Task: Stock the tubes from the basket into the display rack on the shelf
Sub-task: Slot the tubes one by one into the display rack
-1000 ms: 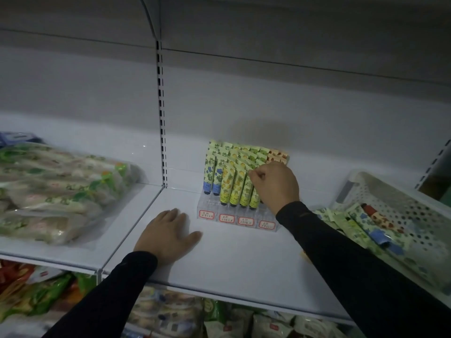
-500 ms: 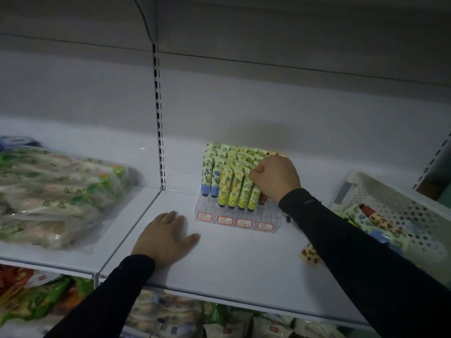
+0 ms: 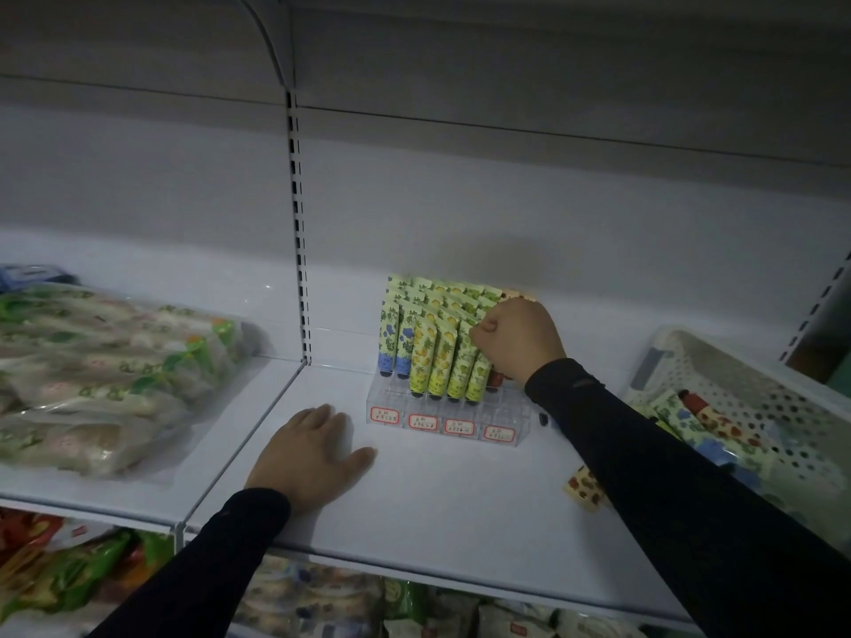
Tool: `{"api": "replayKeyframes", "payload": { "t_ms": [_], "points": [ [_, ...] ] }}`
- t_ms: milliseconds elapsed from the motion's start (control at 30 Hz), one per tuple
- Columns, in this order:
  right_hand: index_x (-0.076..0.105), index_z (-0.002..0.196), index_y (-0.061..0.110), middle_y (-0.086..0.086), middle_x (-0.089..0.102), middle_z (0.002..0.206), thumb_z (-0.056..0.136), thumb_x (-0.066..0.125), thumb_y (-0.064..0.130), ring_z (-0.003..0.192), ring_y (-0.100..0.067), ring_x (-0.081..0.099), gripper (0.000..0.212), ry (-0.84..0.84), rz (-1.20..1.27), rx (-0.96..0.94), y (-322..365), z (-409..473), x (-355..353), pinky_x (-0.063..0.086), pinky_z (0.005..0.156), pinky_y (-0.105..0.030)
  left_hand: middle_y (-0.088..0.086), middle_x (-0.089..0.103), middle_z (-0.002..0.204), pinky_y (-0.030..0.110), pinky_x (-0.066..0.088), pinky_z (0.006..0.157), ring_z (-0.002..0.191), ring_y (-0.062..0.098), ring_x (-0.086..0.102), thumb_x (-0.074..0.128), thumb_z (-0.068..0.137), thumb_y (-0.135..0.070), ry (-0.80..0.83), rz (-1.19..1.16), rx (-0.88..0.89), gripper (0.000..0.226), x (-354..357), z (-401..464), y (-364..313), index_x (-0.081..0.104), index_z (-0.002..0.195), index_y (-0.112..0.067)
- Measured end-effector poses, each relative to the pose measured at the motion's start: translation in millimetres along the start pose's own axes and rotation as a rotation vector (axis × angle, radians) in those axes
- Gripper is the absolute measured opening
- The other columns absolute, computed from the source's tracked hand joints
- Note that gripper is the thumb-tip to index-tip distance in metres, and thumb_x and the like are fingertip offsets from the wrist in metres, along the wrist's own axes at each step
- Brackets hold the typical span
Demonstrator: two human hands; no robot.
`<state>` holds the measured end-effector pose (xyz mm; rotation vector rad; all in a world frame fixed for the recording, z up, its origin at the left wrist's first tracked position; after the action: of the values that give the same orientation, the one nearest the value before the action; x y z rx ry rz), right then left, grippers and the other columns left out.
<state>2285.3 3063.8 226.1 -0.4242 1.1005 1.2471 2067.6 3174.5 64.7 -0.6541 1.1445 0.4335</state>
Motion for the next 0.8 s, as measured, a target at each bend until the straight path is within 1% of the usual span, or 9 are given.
{"api": "replayKeyframes", "payload": {
  "t_ms": [67,133,200,267,367,433,533,667,800],
  "points": [
    [0.026,0.047,0.017,0.0,0.025,0.047,0.086,0.057,0.014,0.045,-0.015,0.027,0.05,-0.001,0.009,0.009,0.4,1.5,0.7,0.028,0.05,-0.027,-0.008,0.051,0.102,0.03,0.039,0.093,0.109,0.013,0.046,0.038,0.081,-0.072,0.001,0.0,-0.007,0.05,-0.2,0.0,0.6,0.051,0.093,-0.025],
    [0.027,0.046,0.017,0.001,0.026,0.047,0.085,0.058,0.014,0.046,-0.016,0.029,0.05,-0.003,0.024,0.019,0.2,3.2,1.1,0.036,0.054,-0.027,-0.008,0.049,0.098,0.031,0.039,0.091,0.107,0.014,0.047,0.036,0.08,-0.073,-0.001,-0.001,-0.002,0.05,-0.6,-0.3,-0.2,0.049,0.089,-0.026],
    [0.028,0.045,0.017,0.001,0.026,0.046,0.085,0.058,0.015,0.049,-0.019,0.034,0.05,-0.013,0.046,0.015,1.0,3.9,0.9,0.049,0.067,-0.03,-0.008,0.047,0.095,0.031,0.039,0.091,0.105,0.014,0.047,0.034,0.079,-0.073,-0.001,-0.003,-0.004,0.05,-0.9,-0.8,-0.7,0.047,0.087,-0.026],
    [0.028,0.045,0.017,0.001,0.026,0.045,0.085,0.059,0.014,0.054,-0.021,0.038,0.051,-0.01,0.054,0.013,0.5,4.8,1.0,0.055,0.078,-0.036,-0.008,0.048,0.097,0.03,0.039,0.092,0.107,0.014,0.047,0.033,0.078,-0.073,-0.001,0.003,-0.008,0.051,-1.2,-0.6,-0.9,0.048,0.089,-0.026],
    [0.03,0.044,0.018,0.001,0.027,0.044,0.086,0.062,0.016,0.052,-0.021,0.039,0.053,0.013,0.046,0.011,-1.9,7.2,2.7,0.051,0.092,-0.043,-0.007,0.05,0.098,0.03,0.04,0.092,0.107,0.014,0.047,0.032,0.077,-0.074,-0.003,0.009,-0.009,0.053,-0.6,-0.7,-1.0,0.049,0.089,-0.025],
    [0.032,0.045,0.018,0.001,0.03,0.044,0.087,0.064,0.019,0.051,-0.019,0.04,0.053,0.021,0.038,0.011,-2.4,8.5,3.2,0.048,0.096,-0.043,-0.008,0.048,0.095,0.031,0.04,0.09,0.105,0.015,0.047,0.032,0.077,-0.074,-0.008,0.004,-0.006,0.052,-0.8,-1.0,-1.1,0.047,0.087,-0.025],
    [0.033,0.045,0.016,0.0,0.031,0.046,0.087,0.063,0.018,0.056,-0.022,0.043,0.051,0.022,0.037,0.002,-0.3,7.8,3.0,0.053,0.083,-0.038,-0.008,0.048,0.095,0.031,0.04,0.091,0.105,0.014,0.047,0.034,0.078,-0.073,-0.011,-0.009,-0.005,0.051,0.8,-0.7,-0.3,0.047,0.086,-0.025],
    [0.033,0.045,0.015,0.0,0.03,0.047,0.084,0.062,0.014,0.057,-0.022,0.044,0.049,0.019,0.019,0.001,1.8,7.5,1.9,0.052,0.069,-0.035,-0.008,0.047,0.091,0.031,0.04,0.089,0.103,0.015,0.048,0.036,0.078,-0.073,-0.025,-0.008,-0.001,0.049,3.2,0.4,2.1,0.046,0.083,-0.025],
    [0.035,0.045,0.016,0.001,0.033,0.047,0.085,0.062,0.014,0.046,-0.015,0.037,0.048,0.038,-0.017,0.041,2.7,7.1,3.0,0.036,0.049,-0.025,-0.008,0.046,0.092,0.032,0.04,0.09,0.103,0.015,0.048,0.035,0.079,-0.073,-0.013,-0.002,0.007,0.048,3.0,0.0,1.2,0.045,0.084,-0.026]
  ]
}}
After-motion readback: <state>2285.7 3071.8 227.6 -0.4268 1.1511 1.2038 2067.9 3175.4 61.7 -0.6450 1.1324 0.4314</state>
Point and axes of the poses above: each hand's wrist, its own z-axis towards the middle knuckle, its own x-axis out of the palm, y = z × x, the point moved 6 cm from there along z, towards the middle knuckle
